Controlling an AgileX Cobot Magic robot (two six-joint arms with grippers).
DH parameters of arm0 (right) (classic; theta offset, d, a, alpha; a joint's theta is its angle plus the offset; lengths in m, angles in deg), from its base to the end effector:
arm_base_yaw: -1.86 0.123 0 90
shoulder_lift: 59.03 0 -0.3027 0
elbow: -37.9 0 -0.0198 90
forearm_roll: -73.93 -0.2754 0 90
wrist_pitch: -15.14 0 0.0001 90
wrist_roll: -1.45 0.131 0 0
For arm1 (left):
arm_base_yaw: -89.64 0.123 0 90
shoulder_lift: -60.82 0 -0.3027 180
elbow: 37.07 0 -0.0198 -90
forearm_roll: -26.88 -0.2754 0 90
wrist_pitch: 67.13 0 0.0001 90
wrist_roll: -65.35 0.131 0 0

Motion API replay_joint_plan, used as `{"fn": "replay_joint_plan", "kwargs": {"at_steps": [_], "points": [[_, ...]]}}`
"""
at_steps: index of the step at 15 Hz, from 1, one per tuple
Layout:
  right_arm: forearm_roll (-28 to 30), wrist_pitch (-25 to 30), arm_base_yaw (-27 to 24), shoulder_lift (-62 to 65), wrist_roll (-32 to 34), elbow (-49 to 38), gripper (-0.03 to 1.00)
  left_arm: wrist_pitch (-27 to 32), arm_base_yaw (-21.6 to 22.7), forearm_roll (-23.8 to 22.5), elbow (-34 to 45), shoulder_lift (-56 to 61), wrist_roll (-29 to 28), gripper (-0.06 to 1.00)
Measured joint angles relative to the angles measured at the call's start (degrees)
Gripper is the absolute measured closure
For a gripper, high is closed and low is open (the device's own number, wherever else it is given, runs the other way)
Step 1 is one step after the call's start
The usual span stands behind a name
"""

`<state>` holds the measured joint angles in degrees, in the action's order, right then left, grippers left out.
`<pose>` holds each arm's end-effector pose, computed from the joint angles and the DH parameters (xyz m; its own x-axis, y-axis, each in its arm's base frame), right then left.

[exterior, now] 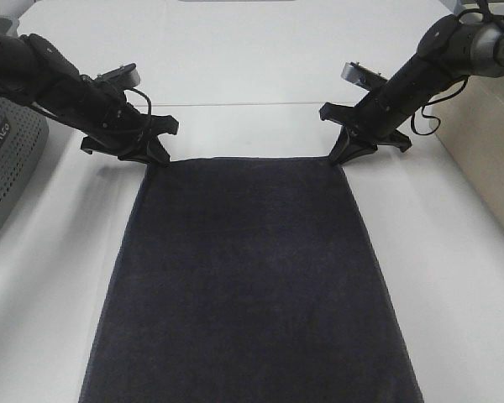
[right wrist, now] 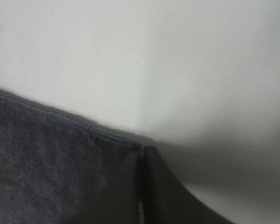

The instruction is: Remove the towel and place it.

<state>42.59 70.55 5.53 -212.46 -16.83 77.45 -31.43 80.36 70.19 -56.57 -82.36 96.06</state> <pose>0.5564 0.0919 0.0507 -0.9660 -0.0495 -0.2537 -0.1554 0.8955 0.4171 0.5245 -0.1389 0.0629 -0.8991 0.0382 -0.4361 0.2339 0.8839 -0.4049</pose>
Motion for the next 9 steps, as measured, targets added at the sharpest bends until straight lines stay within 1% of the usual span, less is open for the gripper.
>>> {"fn": "replay_joint_plan", "kwargs": {"at_steps": [3, 4, 6, 9], "points": [[0.1, -0.9, 0.0, 0.0, 0.0, 0.0, 0.95, -1.7, 0.0, 0.3, 0.0, 0.0, 2.3, 0.94], [-0.1, -2.6, 0.0, 0.0, 0.0, 0.0, 0.95, -3.8, 0.0, 1.1, 0.0, 0.0, 2.6, 0.94], [-0.4, -4.2, 0.0, 0.0, 0.0, 0.0, 0.95, -6.1, -0.1, 1.8, 0.0, 0.0, 2.8, 0.94], [-3.7, -8.1, 0.0, 0.0, -0.9, 1.3, 0.95, -12.3, -0.9, 2.5, 0.0, 0.0, 3.8, 0.94]]}}
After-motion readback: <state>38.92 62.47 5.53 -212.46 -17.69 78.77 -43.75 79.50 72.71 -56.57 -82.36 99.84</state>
